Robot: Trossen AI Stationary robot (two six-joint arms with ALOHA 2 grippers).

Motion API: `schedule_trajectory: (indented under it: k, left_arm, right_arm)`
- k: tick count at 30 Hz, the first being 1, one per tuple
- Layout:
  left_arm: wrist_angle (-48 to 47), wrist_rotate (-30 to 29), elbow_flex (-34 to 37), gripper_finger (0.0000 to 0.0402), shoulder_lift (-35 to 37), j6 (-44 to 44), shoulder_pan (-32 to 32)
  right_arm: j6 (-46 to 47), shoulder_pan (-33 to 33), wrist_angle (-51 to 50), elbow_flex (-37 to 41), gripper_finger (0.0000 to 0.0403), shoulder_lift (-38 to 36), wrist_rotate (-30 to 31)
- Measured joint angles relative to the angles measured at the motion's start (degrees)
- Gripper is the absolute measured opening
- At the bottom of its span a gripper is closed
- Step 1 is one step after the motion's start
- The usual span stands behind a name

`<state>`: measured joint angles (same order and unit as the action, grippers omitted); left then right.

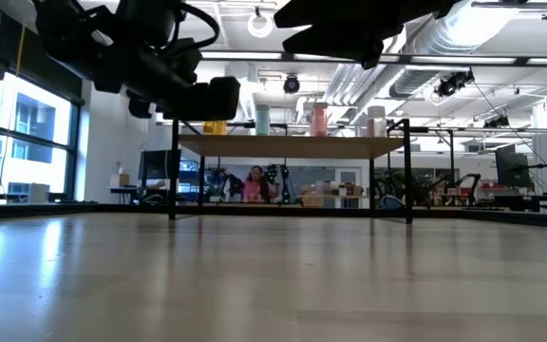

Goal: Pick and place medicine bottles onto shelf by color
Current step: Put the orange pill bottle on the shelf

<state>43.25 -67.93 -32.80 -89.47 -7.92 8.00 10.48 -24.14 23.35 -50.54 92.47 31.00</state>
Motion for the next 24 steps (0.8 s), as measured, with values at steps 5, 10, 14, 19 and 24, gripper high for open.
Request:
schedule_trajectory:
  k: [5,10,14,19,24]
  left_arm:
    - [-0.1,0.0,0.0,0.0086,0.0,0.0,0.8]
    - [-0.6,2.6,0.0,0.0086,0.0,0.0,1.8]
    - [-0.5,4.2,0.0,0.0086,0.0,-0.1,2.7]
    - [-1.0,4.4,0.0,0.0086,0.0,0.0,2.9]
    - [-1.7,4.9,-0.1,0.0086,0.1,-1.3,2.9]
  right_arm:
    - [0.0,0.0,0.0,0.0,0.0206,0.0,0.0]
    - [0.0,0.0,0.0,0.0,0.0206,0.0,0.0]
    - [0.0,0.0,0.0,0.0,0.0206,0.0,0.0]
    - [0.0,0.0,0.0,0.0,0.0206,0.0,0.0]
    - [0.0,0.0,0.0,0.0,0.0206,0.0,0.0]
